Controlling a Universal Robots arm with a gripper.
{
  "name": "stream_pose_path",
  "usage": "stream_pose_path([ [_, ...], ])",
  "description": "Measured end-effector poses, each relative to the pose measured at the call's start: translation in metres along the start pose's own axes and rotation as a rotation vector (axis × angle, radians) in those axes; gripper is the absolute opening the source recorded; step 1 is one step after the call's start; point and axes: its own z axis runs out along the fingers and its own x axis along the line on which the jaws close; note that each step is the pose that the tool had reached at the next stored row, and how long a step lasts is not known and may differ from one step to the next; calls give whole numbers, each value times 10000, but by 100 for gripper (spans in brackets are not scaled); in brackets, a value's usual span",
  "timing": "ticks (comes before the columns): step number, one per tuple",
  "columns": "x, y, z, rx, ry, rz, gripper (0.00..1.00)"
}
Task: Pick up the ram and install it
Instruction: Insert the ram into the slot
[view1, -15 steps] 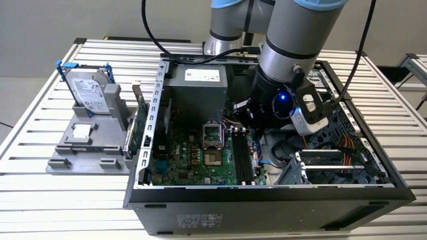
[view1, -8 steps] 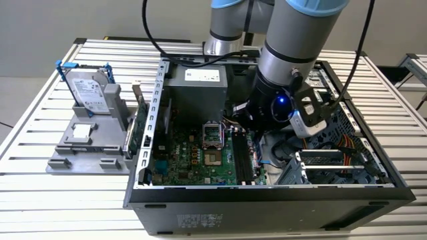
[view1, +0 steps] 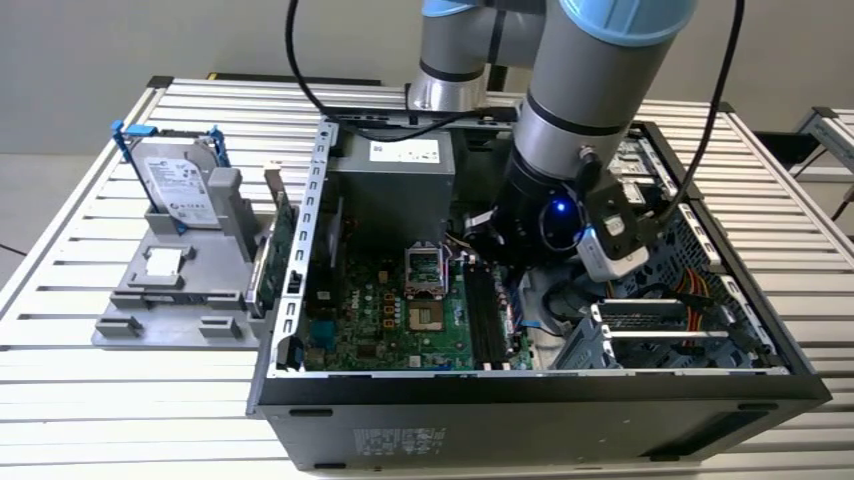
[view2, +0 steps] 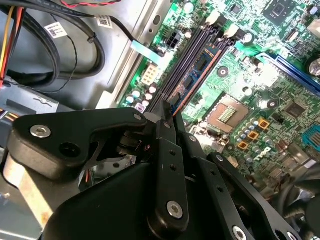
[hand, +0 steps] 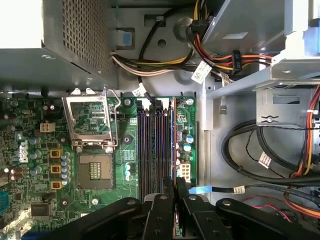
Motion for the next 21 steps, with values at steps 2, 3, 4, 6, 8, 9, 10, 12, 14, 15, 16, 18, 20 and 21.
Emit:
stream_pose_path([
  [2, 0, -1, 20, 0, 0, 0, 0],
  [3, 0, -3, 28, 0, 0, 0, 0],
  [4, 0, -6, 35, 1, 0, 0, 0],
  [6, 0, -10, 49, 0, 0, 1, 0],
  [8, 0, -14, 60, 1, 0, 0, 0],
  [9, 0, -17, 67, 1, 0, 0, 0],
  [10, 0, -18, 74, 0, 0, 1, 0],
  [12, 0, -23, 86, 1, 0, 0, 0],
  [14, 0, -30, 89, 1, 0, 0, 0],
  [15, 0, -32, 94, -1, 0, 0, 0],
  [16, 0, -34, 100, -1, 0, 0, 0],
  [18, 0, -36, 114, 0, 0, 0, 0],
  [20, 0, -37, 127, 0, 0, 0, 0],
  [21, 0, -38, 133, 0, 0, 0, 0],
])
